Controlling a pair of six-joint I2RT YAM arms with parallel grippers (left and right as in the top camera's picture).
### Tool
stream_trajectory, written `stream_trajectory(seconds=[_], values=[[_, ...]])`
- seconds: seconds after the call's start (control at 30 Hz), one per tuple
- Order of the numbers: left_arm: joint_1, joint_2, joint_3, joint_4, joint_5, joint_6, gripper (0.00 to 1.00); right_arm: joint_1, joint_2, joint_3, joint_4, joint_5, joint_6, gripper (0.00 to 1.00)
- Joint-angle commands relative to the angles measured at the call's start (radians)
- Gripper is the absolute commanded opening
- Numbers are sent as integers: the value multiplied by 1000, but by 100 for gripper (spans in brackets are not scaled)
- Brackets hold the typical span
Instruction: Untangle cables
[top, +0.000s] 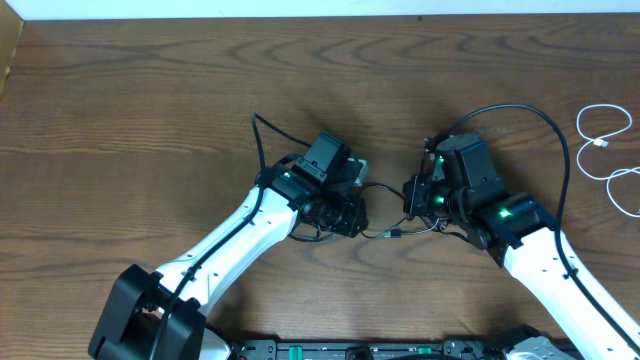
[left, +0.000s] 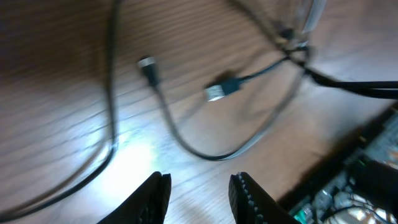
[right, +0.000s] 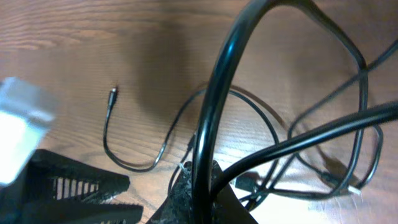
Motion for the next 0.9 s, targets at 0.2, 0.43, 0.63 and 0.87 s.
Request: stream_trajectory(seconds=[0.2,0.43,0.63,0.87], values=[[-26,-2,5,35,151,223,40,-3,0,-2,153,-95,318,1],[-97,-2,5,77,-8,230,40,-3,0,-2,175,-189,341,1],[-101,-2,5,77,-212,134,40,-3,0,-2,166,-214,343,1],[-101,-2,5,139,-244,14,40,-16,0,-2,115,-197,340,1]])
